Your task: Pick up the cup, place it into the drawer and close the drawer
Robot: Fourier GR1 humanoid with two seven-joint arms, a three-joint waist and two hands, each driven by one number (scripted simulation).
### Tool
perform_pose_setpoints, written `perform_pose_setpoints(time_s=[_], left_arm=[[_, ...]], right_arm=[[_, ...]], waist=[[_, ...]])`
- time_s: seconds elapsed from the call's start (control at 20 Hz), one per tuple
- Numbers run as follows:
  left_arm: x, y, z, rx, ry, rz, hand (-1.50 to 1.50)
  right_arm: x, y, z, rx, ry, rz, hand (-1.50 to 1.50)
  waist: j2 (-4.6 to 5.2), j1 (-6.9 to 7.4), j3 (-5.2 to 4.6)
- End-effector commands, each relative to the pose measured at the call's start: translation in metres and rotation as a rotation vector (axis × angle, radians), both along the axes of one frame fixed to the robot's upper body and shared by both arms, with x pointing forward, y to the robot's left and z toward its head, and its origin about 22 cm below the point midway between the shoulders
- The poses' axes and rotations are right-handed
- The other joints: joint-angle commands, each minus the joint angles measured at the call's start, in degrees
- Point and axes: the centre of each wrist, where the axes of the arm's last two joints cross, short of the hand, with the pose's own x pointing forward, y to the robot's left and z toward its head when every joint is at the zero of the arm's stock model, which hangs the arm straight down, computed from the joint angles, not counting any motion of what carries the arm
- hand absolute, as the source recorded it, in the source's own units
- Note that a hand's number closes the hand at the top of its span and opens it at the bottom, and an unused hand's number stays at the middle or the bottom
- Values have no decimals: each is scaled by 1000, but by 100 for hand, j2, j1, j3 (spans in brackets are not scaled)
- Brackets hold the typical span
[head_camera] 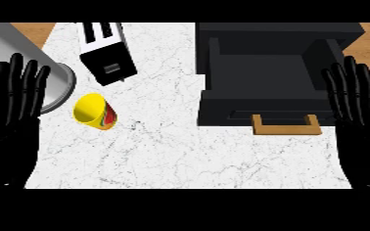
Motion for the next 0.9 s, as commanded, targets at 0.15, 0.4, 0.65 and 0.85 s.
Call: perform_pose_setpoints(time_s=[0.15, 0.4, 0.65, 0.85], left_arm=[[16, 22, 2, 13, -1, -479, -150], [32, 54, -34, -105, 267, -681, -150], [66, 128, -37, -157, 298, -736, -150], [104, 148, -55, -120, 364, -707, -150]], right_arm=[[6, 5, 5, 7, -36, 27, -150], [7, 13, -2, -35, 99, 142, -150], [19, 1, -10, -13, 122, 159, -150], [44, 9, 0, -30, 114, 180, -150]], waist=[[21, -21, 84], [80, -67, 82], [51, -93, 100], [44, -84, 98]])
